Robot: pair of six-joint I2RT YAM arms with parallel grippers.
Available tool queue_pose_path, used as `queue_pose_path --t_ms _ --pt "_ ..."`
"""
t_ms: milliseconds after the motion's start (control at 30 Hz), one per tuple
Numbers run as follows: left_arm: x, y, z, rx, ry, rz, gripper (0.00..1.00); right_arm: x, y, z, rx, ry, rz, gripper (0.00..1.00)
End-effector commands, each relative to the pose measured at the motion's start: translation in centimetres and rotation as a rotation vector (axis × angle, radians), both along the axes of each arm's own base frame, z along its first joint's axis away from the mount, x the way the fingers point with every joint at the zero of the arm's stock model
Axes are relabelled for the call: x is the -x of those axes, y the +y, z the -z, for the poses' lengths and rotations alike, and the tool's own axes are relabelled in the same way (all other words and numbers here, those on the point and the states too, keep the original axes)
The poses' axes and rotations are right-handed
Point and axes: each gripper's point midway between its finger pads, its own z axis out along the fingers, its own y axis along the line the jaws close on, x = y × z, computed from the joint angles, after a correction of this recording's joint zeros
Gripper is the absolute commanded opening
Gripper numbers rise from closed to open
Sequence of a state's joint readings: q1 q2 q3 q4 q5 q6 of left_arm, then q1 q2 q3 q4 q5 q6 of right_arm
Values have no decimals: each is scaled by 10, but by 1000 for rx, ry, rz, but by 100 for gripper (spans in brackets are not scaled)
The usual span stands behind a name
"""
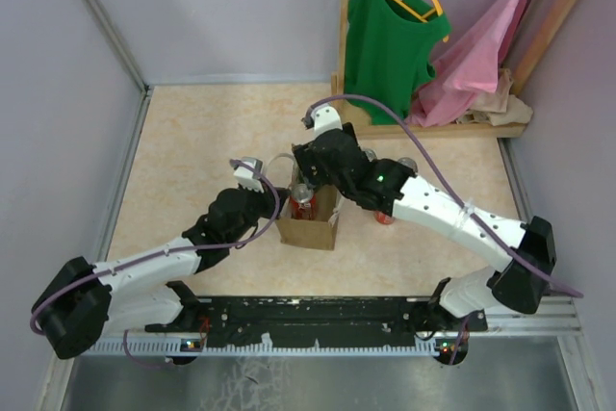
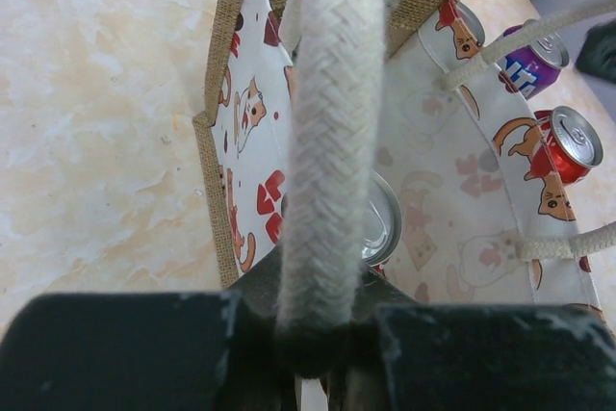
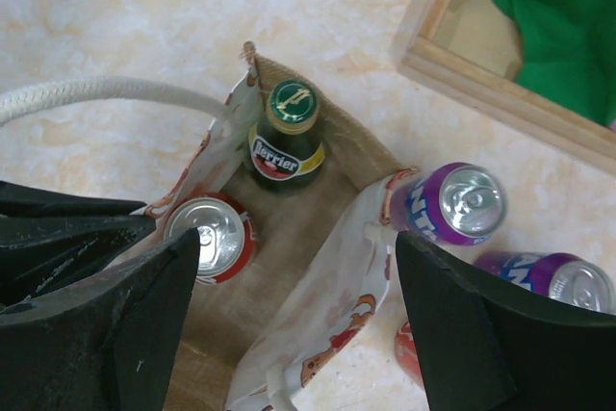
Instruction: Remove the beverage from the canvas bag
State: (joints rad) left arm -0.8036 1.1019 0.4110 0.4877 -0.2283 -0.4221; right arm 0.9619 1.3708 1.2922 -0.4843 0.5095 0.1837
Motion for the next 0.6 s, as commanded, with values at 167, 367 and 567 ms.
queue_pose_path --t_ms 167,367,567 --pt "7 6 14 -46 33 3 6 20 39 36 -14 137 -177 87" --pt "8 3 14 -40 38 14 4 26 46 69 29 202 -221 93" --pt "9 4 13 -42 34 14 2 31 47 94 68 254 -240 97"
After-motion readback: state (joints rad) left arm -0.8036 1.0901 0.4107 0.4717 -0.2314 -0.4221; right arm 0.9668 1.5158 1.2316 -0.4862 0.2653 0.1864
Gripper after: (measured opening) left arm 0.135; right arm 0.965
